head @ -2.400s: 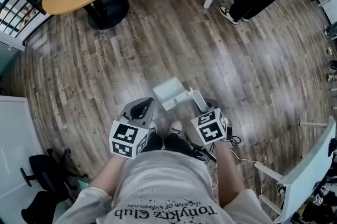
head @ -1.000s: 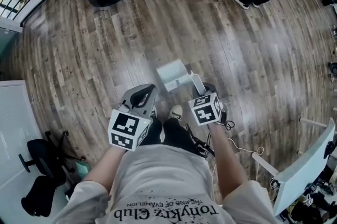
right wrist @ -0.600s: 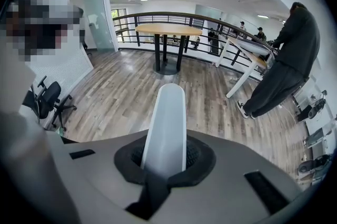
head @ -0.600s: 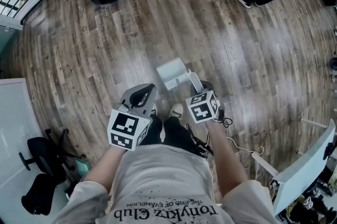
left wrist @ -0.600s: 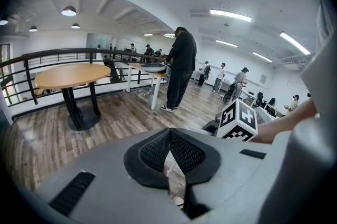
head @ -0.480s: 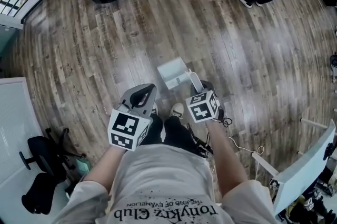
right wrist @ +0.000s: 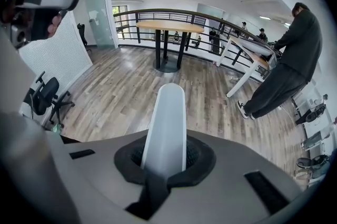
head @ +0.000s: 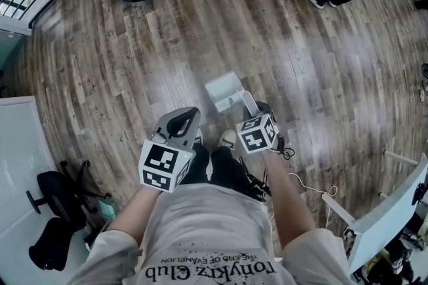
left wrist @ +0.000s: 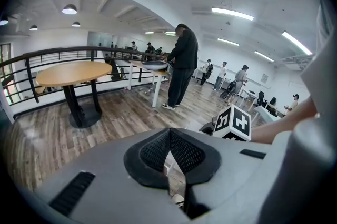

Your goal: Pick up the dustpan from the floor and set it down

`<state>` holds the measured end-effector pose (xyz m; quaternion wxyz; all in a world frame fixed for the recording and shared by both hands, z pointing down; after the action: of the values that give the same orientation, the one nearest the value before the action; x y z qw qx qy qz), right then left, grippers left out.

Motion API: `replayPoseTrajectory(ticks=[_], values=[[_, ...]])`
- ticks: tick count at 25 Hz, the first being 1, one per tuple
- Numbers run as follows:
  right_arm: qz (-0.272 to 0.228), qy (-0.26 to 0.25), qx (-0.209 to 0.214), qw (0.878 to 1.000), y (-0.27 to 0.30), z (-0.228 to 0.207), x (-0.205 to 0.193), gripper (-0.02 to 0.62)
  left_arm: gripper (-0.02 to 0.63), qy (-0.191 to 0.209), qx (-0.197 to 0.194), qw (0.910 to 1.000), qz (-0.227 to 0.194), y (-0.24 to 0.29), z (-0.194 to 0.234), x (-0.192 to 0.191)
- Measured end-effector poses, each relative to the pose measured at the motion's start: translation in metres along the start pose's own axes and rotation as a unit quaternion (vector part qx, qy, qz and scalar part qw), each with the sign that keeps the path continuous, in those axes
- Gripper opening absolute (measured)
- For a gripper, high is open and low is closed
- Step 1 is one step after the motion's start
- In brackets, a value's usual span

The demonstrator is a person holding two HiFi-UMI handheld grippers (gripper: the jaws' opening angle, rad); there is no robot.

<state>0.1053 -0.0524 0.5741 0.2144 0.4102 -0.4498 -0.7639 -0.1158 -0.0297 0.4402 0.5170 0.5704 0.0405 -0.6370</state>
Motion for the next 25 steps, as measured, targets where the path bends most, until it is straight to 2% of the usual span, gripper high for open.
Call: replayPoseTrajectory(ticks=[25], values=[[0.031,0.010,-0.011,0.999,0.003,0.000,-0.029,0.046,0.023,-0.006,-0.006,1.0000,0.004,-0.005,-0.006,-0.008]])
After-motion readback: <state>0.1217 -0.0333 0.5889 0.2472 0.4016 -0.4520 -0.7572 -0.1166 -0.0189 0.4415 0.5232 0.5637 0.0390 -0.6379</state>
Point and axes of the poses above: the fingertips, and each gripper's own axes: y forward along the fingers, z to its left, x out of its top, the point moved 10 cm from there along -y, backward along the fingers, and after that the axes turned 11 degrees about -x, right-handed, at the moved point
